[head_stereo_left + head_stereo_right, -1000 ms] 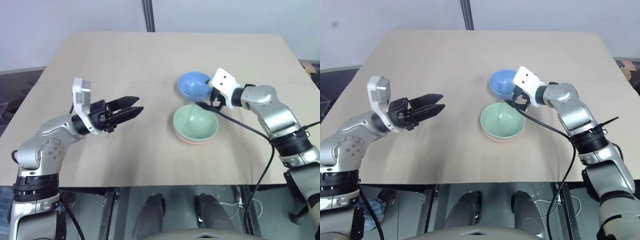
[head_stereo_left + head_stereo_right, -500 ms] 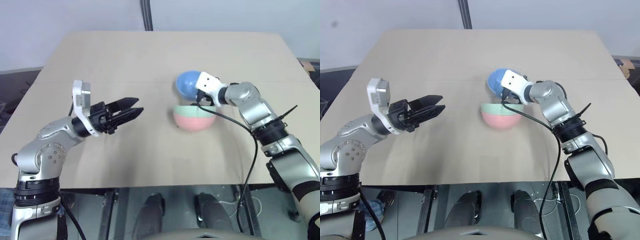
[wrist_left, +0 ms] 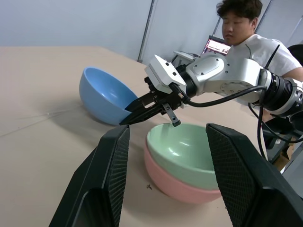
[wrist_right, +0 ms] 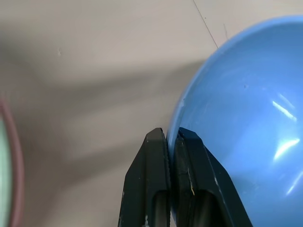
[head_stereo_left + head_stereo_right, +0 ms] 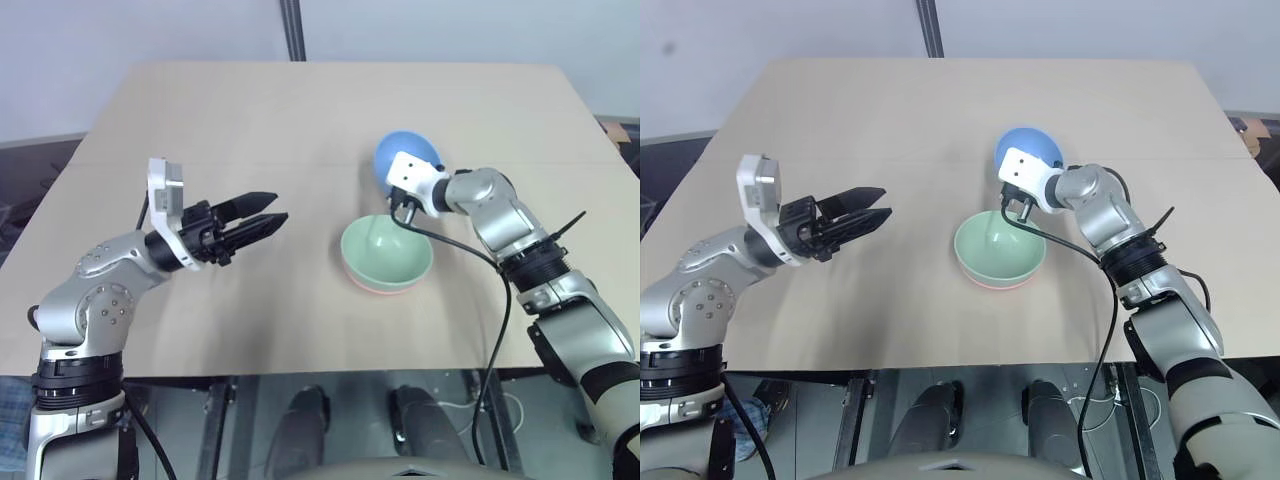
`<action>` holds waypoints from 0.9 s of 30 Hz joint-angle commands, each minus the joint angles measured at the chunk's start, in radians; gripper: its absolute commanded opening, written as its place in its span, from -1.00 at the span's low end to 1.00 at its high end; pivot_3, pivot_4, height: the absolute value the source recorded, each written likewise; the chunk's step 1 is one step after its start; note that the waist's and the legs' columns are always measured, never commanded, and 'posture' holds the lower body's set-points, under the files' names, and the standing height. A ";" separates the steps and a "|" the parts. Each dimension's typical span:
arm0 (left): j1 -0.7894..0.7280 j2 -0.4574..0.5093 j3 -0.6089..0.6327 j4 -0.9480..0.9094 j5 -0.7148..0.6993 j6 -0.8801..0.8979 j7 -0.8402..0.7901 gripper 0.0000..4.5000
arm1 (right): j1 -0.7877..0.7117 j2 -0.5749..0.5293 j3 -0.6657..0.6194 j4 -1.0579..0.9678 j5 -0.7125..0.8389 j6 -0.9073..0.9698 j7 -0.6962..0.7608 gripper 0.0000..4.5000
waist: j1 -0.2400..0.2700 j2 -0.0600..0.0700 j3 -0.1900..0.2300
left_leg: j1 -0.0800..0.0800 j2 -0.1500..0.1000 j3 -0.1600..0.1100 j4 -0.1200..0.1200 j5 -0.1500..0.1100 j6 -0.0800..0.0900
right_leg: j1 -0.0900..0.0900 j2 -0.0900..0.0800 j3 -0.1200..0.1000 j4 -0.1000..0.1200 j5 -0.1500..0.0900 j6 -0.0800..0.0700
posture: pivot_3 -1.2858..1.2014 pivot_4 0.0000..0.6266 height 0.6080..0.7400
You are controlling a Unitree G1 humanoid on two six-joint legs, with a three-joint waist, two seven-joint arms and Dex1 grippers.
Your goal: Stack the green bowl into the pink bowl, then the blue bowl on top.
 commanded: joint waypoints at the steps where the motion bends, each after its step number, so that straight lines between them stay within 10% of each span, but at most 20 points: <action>1: -0.022 0.000 0.010 -0.006 0.007 -0.023 -0.018 0.21 | 0.000 -0.020 -0.036 -0.096 -0.008 -0.040 -0.002 -0.97 | 0.000 0.000 0.000 | 0.000 0.000 0.000 0.000 0.000 0.000 | 0.000 0.000 0.000 0.000 0.000 0.000 | 0.03 -0.52 1.00; 27: -0.185 0.004 -0.103 0.126 0.087 -0.085 -0.300 0.21 | 0.242 -0.436 -0.225 -1.046 0.446 0.369 0.377 -0.97 | 0.002 0.000 0.000 | -0.001 0.000 0.000 0.001 0.000 0.000 | 0.000 0.000 -0.001 0.000 0.000 0.000 | 0.03 -0.52 1.00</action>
